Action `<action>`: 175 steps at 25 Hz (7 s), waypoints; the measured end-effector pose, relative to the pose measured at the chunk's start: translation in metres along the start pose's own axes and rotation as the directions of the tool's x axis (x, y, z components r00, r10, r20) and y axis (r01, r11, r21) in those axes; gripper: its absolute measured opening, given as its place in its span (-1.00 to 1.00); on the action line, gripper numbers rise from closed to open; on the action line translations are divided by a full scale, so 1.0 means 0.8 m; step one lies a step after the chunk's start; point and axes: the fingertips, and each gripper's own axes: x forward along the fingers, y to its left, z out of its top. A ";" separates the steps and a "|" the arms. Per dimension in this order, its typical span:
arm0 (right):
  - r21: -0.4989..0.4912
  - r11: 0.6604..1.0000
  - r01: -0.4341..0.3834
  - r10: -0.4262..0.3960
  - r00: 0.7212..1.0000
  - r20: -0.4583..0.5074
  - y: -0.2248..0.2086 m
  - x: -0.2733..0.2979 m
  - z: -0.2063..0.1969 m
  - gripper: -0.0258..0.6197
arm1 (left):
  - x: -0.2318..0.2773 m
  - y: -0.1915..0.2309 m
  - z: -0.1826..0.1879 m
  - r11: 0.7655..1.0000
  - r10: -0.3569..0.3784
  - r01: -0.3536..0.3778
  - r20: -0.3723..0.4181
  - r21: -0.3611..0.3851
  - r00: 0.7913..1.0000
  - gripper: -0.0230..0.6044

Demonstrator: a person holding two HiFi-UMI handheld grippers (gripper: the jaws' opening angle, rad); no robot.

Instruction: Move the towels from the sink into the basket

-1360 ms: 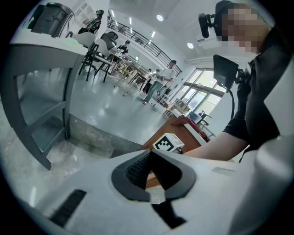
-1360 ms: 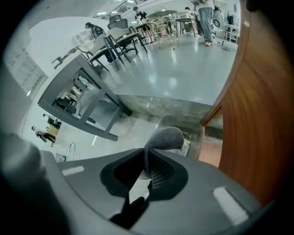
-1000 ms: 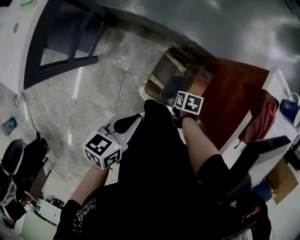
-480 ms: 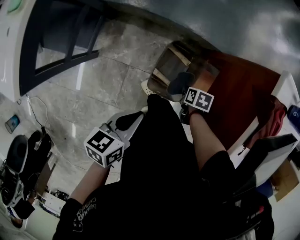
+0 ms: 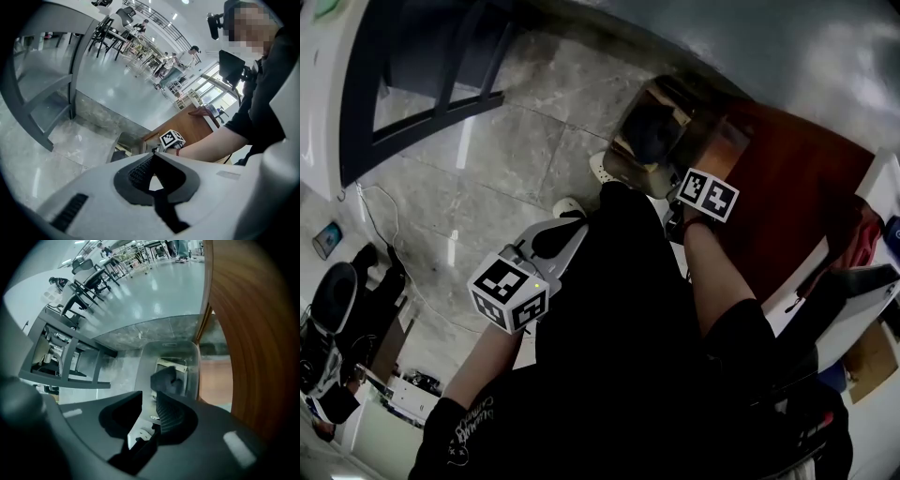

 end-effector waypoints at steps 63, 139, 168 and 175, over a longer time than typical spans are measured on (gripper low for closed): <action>-0.507 0.862 -0.027 0.496 0.250 0.831 0.403 -0.784 -0.193 -0.92 | -0.406 -0.422 0.085 0.471 -0.731 0.461 0.040 0.752 0.681 -0.93; -0.367 0.896 -0.250 0.416 0.760 0.498 -0.165 -0.599 0.105 -0.75 | 0.078 -0.582 0.145 0.769 -0.399 0.261 0.120 0.584 0.909 -0.93; -0.507 0.852 -0.131 0.506 0.459 0.731 0.046 -0.794 0.050 -0.78 | -0.086 -0.522 0.138 0.716 -0.521 0.327 0.161 0.616 0.838 -0.93; -0.516 0.851 -0.097 0.500 0.451 0.739 0.135 -0.784 0.011 -0.78 | -0.161 -0.464 0.133 0.721 -0.540 0.339 0.183 0.604 0.822 -0.93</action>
